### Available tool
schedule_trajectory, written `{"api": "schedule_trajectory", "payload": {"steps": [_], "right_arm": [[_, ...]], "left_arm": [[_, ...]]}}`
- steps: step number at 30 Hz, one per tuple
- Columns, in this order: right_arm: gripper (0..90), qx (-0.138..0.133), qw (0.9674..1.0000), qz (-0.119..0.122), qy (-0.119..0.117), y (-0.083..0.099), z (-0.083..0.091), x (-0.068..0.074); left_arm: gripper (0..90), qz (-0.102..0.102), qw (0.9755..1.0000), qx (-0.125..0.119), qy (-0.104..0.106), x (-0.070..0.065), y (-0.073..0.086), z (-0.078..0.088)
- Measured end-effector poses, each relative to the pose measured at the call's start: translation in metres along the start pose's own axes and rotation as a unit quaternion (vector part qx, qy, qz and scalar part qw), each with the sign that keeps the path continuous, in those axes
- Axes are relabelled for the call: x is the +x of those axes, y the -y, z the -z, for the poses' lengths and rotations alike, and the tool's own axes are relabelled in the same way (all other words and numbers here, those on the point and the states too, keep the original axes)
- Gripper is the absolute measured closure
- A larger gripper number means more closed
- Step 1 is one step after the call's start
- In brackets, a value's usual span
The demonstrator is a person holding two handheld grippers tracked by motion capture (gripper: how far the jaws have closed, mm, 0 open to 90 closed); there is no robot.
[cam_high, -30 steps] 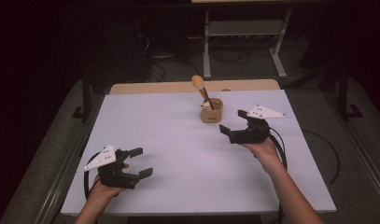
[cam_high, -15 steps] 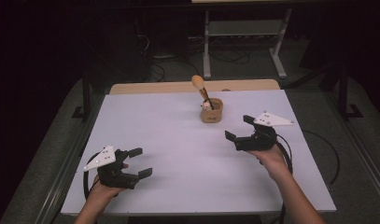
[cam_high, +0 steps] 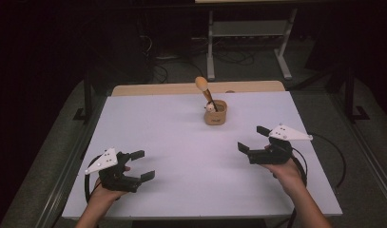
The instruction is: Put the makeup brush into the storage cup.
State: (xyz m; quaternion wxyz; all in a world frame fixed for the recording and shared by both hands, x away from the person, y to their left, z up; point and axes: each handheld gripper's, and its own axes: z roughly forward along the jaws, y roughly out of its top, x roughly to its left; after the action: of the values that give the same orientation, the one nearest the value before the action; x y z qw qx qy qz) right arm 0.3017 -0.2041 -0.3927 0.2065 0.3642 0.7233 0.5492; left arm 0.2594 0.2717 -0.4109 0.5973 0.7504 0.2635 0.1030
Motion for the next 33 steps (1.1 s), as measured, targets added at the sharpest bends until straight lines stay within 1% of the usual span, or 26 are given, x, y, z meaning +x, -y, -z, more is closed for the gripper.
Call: {"api": "schedule_trajectory", "payload": {"steps": [8,11,12,15,16,18,19,22,24,25,30,33], "right_arm": [[3.5,-0.003,1.0000,-0.002,0.000,0.008,0.015,0.005],[3.5,-0.005,1.0000,-0.002,0.001,0.009,0.017,0.005],[3.5,-0.005,1.0000,0.001,0.002,0.011,0.022,0.007],[3.5,0.001,1.0000,0.001,0.002,0.017,0.029,0.009],[3.5,0.002,1.0000,0.005,0.003,0.019,0.031,0.009],[3.5,0.003,1.0000,0.003,0.002,0.021,0.032,0.010],[3.5,0.007,1.0000,0.001,0.002,0.025,0.036,0.011],[3.5,0.014,0.9999,0.004,0.001,0.030,0.039,0.013],[3.5,0.015,0.9999,0.004,0.002,0.031,0.040,0.014],[3.6,0.017,0.9998,0.009,0.003,0.033,0.042,0.014],[3.6,0.028,0.9996,0.006,0.003,0.041,0.048,0.017],[3.6,0.033,0.9994,0.009,0.007,0.045,0.051,0.019]], "left_arm": [[12.8,-0.004,1.0000,0.000,-0.001,0.000,0.000,0.000],[12.9,-0.003,1.0000,-0.001,-0.001,0.000,-0.001,0.001],[12.9,-0.005,1.0000,0.000,-0.002,0.000,-0.001,0.001],[12.9,-0.006,1.0000,0.000,-0.003,0.001,-0.001,0.001],[12.8,-0.006,1.0000,0.000,-0.003,0.001,-0.001,0.001],[12.9,-0.005,1.0000,0.000,-0.003,0.001,-0.001,0.001],[12.8,-0.005,1.0000,0.000,-0.003,0.001,-0.001,0.001],[12.9,-0.007,1.0000,0.000,-0.004,0.001,0.000,0.001],[12.9,-0.005,1.0000,0.000,-0.005,0.001,0.000,0.002],[12.9,-0.003,1.0000,-0.002,-0.006,0.001,0.000,0.002],[12.9,-0.005,1.0000,-0.001,-0.007,0.002,-0.001,0.003],[12.9,-0.004,1.0000,0.001,-0.007,0.001,0.000,0.002]]}}
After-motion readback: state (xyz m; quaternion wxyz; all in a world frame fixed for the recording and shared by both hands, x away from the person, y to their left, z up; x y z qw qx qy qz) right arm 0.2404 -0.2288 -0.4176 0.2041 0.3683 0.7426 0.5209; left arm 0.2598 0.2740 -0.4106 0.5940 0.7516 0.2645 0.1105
